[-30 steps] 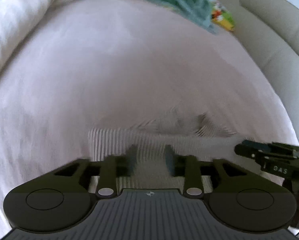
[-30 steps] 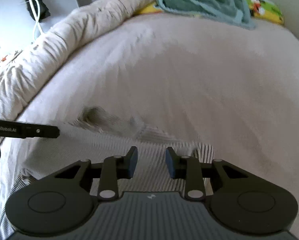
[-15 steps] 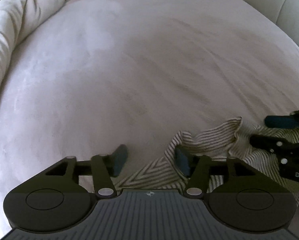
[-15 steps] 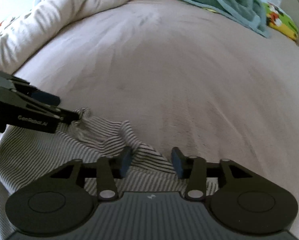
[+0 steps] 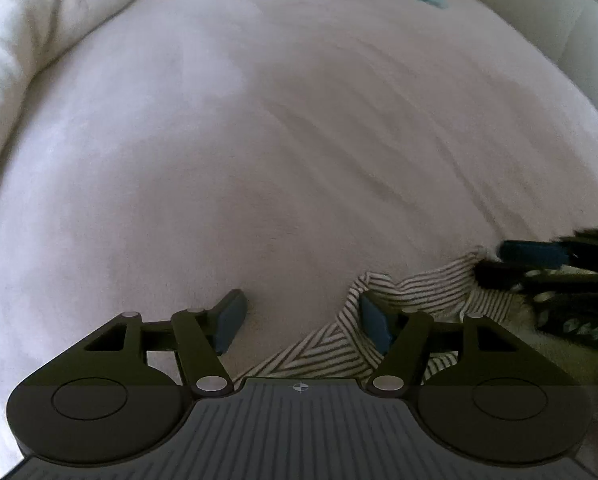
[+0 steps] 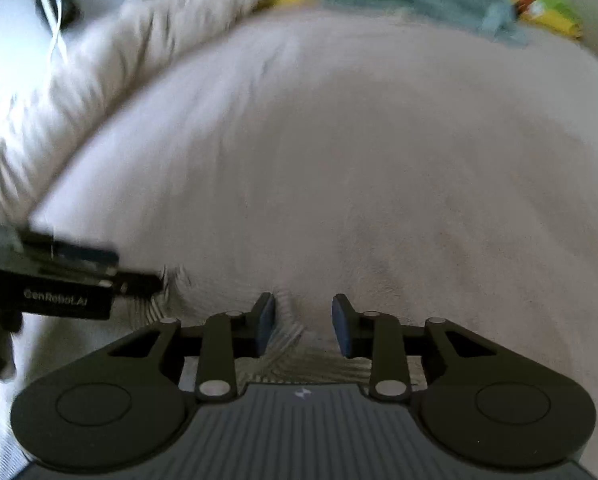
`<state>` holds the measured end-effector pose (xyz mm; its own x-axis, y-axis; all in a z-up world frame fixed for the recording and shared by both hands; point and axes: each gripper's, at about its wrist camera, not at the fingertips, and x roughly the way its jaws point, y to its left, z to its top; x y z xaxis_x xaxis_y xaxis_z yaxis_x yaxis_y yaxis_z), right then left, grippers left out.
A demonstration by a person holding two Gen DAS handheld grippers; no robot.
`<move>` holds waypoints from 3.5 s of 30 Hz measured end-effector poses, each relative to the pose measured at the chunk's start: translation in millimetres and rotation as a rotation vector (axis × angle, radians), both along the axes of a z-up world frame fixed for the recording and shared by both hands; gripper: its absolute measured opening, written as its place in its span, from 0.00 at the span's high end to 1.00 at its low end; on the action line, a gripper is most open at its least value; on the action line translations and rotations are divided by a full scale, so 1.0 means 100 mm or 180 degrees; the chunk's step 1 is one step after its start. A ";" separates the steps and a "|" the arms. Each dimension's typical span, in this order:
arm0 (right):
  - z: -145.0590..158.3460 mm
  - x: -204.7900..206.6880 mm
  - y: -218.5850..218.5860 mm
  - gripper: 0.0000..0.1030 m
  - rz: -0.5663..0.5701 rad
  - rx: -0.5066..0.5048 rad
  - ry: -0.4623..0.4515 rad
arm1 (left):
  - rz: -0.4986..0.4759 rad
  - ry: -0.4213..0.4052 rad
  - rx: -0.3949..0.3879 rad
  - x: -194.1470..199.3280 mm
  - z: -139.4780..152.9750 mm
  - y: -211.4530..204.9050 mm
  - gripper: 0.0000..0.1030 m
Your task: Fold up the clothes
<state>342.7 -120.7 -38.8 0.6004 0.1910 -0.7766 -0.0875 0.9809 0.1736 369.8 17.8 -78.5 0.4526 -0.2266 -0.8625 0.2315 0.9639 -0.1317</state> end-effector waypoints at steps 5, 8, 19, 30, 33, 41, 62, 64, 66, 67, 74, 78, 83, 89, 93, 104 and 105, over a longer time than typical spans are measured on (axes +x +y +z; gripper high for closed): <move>0.39 -0.59 -0.22 0.69 0.0060 0.0005 -0.0334 | 0.0122 0.0029 -0.0875 -0.44 0.32 0.47 0.40; 0.28 -0.86 -0.31 0.68 0.0038 0.0013 -0.0113 | -0.0166 0.0188 -0.1208 -0.73 0.31 0.49 0.31; -0.01 -1.14 -0.59 0.49 -0.0313 -0.0154 0.0185 | 0.0382 0.0326 -0.0985 -0.91 0.06 0.70 0.34; -0.03 -1.81 -0.47 0.49 0.0122 -0.0682 0.0505 | -0.0047 0.0727 0.0053 -1.70 -0.17 0.74 0.21; -0.01 -1.94 -0.42 0.41 0.0184 -0.0793 0.0477 | -0.0203 0.0534 0.0425 -1.80 -0.23 0.70 0.18; 0.25 -2.18 -0.35 0.41 0.0327 -0.0612 0.0334 | -0.0276 0.0648 0.0272 -1.85 -0.11 0.75 0.17; 0.33 -0.96 -1.23 0.36 -0.0592 0.0885 0.0545 | 0.0492 0.0732 -0.1128 -0.49 -0.27 0.93 0.18; 0.15 -0.76 -1.23 0.35 -0.0564 0.0835 0.0679 | 0.0506 0.0783 -0.1020 -0.29 -0.44 0.83 0.21; -0.03 -0.59 -1.24 0.35 -0.0513 0.0745 0.0796 | 0.0524 0.0804 -0.1041 -0.17 -0.52 0.82 0.20; -0.10 -0.54 -1.25 0.35 -0.0480 0.0740 0.0841 | 0.0567 0.0808 -0.1097 -0.18 -0.57 0.83 0.19; -0.19 -0.28 -1.20 0.58 -0.0248 0.1096 0.0783 | 0.0483 0.0726 -0.1321 -0.05 -0.51 0.81 0.41; -0.20 -0.20 -1.21 0.56 -0.0115 0.1146 0.0856 | 0.0298 0.0804 -0.1164 0.05 -0.56 0.70 0.38; -0.15 -0.16 -1.22 0.49 -0.0050 0.1172 0.0878 | 0.0480 0.0866 -0.1416 0.16 -0.64 0.61 0.21; -0.10 -0.12 -1.22 0.54 0.0027 0.1203 0.0904 | 0.0111 0.0653 -0.1336 0.10 -0.47 0.64 0.34; -0.32 -0.01 -1.16 0.36 -0.0122 0.1307 0.1019 | 0.0438 0.0836 -0.1480 0.26 -0.77 0.61 0.09; -0.01 -0.28 -0.72 0.69 0.0157 0.0936 0.0779 | -0.0066 0.0353 -0.1002 0.12 -0.34 0.38 0.70; 0.07 -0.36 -0.69 0.70 0.0175 0.0875 0.0732 | -0.0126 0.0315 -0.1004 0.11 -0.27 0.42 0.73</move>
